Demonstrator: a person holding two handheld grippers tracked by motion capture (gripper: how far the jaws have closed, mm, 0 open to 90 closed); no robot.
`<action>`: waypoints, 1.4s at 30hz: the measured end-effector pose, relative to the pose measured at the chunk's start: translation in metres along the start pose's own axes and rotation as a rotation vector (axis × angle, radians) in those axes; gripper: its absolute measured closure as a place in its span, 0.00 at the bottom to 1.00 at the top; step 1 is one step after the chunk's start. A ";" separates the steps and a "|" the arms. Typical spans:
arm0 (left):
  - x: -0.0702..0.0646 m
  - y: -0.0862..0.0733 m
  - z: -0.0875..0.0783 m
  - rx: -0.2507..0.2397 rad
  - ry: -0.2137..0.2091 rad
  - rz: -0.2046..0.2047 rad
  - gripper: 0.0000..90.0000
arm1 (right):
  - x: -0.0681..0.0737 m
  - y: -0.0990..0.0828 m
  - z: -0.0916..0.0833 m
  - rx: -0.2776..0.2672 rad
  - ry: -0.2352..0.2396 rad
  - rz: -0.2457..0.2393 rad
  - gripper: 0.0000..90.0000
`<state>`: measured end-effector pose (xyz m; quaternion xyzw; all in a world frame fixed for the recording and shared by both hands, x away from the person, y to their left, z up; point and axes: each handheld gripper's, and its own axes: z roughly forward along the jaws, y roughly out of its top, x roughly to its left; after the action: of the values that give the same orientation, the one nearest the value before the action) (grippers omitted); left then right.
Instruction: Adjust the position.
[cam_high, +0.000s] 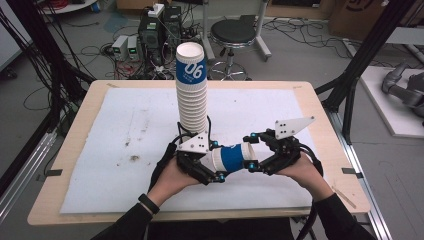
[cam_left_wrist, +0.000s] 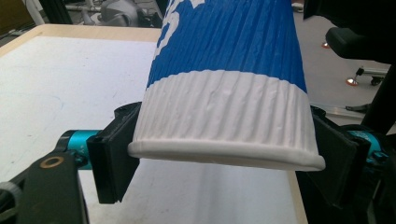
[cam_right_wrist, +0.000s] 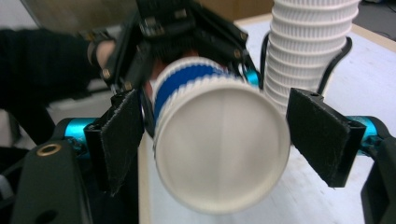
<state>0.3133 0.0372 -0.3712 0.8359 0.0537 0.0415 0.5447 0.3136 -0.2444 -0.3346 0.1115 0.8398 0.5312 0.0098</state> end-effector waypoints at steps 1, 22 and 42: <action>0.000 0.001 0.000 0.004 0.003 0.003 0.23 | 0.000 0.000 0.001 0.014 0.001 -0.004 0.23; 0.007 -0.007 -0.011 -0.277 -0.068 -0.130 0.19 | -0.008 -0.011 0.000 -0.147 0.105 0.057 0.33; 0.004 0.007 -0.009 -0.004 -0.045 -0.032 0.22 | 0.005 -0.004 0.012 0.138 0.015 -0.102 0.24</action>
<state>0.3161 0.0429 -0.3607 0.8345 0.0548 0.0143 0.5481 0.3097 -0.2347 -0.3429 0.0651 0.8790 0.4717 0.0229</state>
